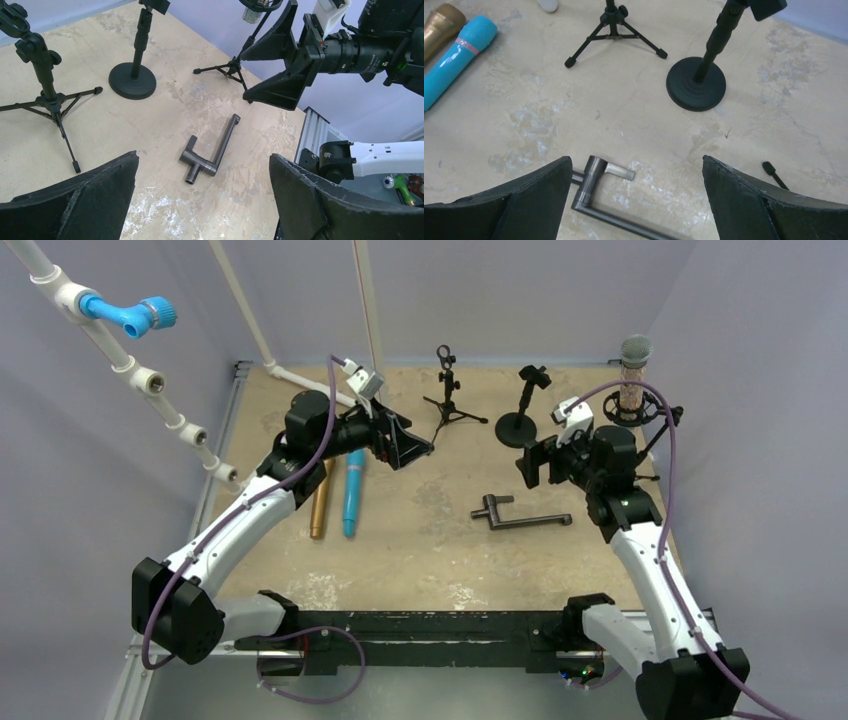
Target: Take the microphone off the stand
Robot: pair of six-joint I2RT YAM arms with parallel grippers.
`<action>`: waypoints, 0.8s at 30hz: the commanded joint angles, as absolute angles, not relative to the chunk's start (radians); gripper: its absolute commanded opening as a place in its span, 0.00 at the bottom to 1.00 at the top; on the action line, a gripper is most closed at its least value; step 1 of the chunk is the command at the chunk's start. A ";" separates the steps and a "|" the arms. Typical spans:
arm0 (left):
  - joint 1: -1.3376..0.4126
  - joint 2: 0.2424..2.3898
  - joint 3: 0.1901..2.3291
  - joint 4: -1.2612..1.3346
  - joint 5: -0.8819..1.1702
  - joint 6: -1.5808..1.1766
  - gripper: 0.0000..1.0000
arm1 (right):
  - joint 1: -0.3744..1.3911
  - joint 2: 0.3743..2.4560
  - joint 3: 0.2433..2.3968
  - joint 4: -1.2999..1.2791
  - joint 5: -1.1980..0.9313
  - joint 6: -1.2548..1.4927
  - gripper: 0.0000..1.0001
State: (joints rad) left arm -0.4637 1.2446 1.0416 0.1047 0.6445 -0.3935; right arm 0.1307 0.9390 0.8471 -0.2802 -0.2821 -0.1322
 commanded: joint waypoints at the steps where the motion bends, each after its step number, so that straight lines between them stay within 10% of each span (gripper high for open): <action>1: -0.454 1.213 1.050 0.156 0.625 -0.392 1.00 | 0.129 0.872 0.910 -0.449 -0.233 -0.158 0.98; 24: -0.454 1.199 1.056 0.125 0.584 -0.345 1.00 | -0.043 0.780 1.101 -0.578 0.327 -0.207 0.98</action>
State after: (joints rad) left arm -0.4603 1.2228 1.0416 0.0875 0.5949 -0.3553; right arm 0.0093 0.7536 1.0657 -0.5678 0.2737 -0.2447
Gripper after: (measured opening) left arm 0.998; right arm 0.983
